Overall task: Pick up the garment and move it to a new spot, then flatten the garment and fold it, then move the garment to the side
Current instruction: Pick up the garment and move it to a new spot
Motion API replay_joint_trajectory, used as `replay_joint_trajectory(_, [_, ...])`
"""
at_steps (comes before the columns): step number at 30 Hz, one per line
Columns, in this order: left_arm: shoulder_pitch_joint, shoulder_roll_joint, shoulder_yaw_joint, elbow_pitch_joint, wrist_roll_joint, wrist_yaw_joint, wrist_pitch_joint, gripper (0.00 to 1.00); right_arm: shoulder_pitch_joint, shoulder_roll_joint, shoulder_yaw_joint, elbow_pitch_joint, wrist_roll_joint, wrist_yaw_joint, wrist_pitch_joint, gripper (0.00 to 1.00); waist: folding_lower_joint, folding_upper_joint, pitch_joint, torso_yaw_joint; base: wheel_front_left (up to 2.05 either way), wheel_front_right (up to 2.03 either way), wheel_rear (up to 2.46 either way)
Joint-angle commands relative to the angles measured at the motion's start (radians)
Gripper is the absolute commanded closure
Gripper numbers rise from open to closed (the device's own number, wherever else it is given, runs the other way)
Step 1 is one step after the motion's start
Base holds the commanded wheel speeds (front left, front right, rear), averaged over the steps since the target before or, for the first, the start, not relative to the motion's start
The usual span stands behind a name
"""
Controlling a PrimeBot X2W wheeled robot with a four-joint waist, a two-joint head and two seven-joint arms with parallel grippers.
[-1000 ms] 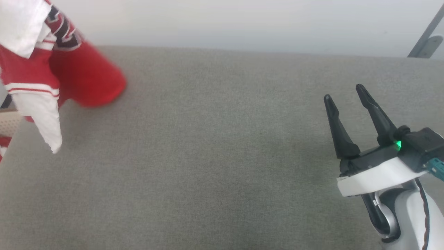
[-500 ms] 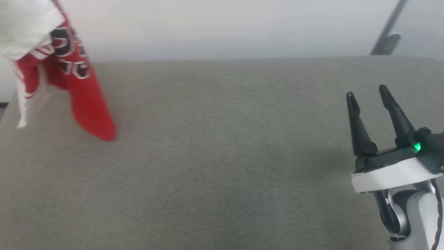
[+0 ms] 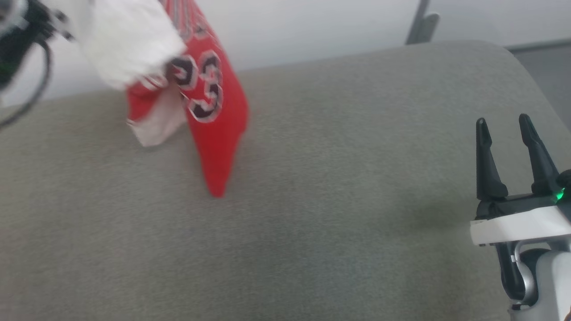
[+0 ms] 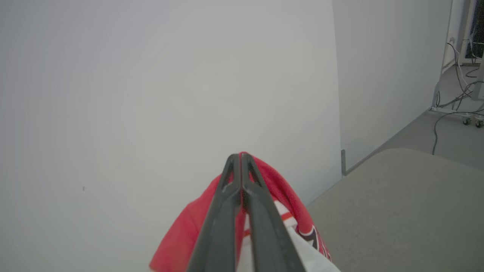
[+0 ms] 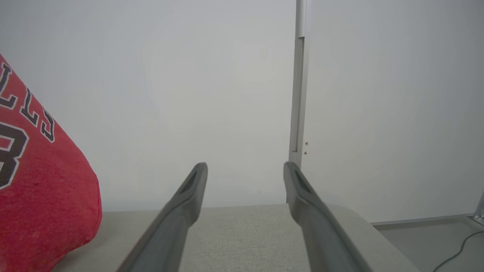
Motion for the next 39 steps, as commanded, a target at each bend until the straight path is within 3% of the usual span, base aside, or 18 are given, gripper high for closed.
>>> replay_joint_trajectory(1, [0.027,-0.002,-0.007,-0.012,0.002,0.010,0.009,1.00,0.005,0.005,-0.001,0.006,0.000,0.000,-0.007,0.00,-0.0001,-0.0001,0.017,-0.031,0.00,0.00,0.00])
replay_joint_trajectory(11, [0.237,-0.028,-0.095,-0.072,-0.068,0.082,0.109,1.00,0.013,0.034,0.005,0.051,0.004,0.000,-0.051,0.00,-0.0001,-0.0001,0.067,-0.108,0.00,0.00,0.00])
replay_joint_trajectory(17, [0.388,-0.043,-0.152,-0.025,-0.116,0.095,0.129,1.00,0.007,0.050,0.015,0.077,0.007,0.000,-0.068,0.00,-0.0001,-0.0001,0.089,-0.129,0.00,0.00,0.00])
replay_joint_trajectory(33, [0.543,-0.148,-0.225,0.318,-0.200,0.008,0.105,1.00,-0.020,0.065,0.074,0.127,0.016,0.000,-0.083,0.00,-0.0001,-0.0001,0.101,-0.151,0.00,0.00,0.00])
replay_joint_trajectory(34, [0.540,-0.153,-0.228,0.335,-0.203,0.006,0.112,0.93,-0.020,0.064,0.076,0.129,0.016,0.000,-0.083,0.00,-0.0001,-0.0001,0.099,-0.150,0.00,0.00,0.00])
replay_joint_trajectory(35, [0.536,-0.157,-0.231,0.349,-0.204,0.001,0.114,0.69,-0.019,0.063,0.077,0.131,0.015,0.000,-0.084,0.00,-0.0001,-0.0001,0.096,-0.149,0.00,0.00,0.00])
replay_joint_trajectory(37, [0.523,-0.165,-0.229,0.364,-0.212,-0.012,0.113,0.65,-0.019,0.058,0.079,0.133,0.017,0.000,-0.083,0.00,-0.0001,-0.0001,0.088,-0.144,0.00,0.00,0.00])
replay_joint_trajectory(38, [0.515,-0.168,-0.228,0.367,-0.212,-0.019,0.113,0.56,-0.017,0.055,0.077,0.134,0.017,0.000,-0.083,0.00,-0.0001,-0.0001,0.083,-0.139,0.00,0.00,0.00])
replay_joint_trajectory(39, [0.509,-0.168,-0.228,0.369,-0.212,-0.026,0.111,0.27,-0.016,0.053,0.076,0.135,0.017,0.000,-0.084,0.00,-0.0001,-0.0001,0.077,-0.134,0.00,0.00,0.00])
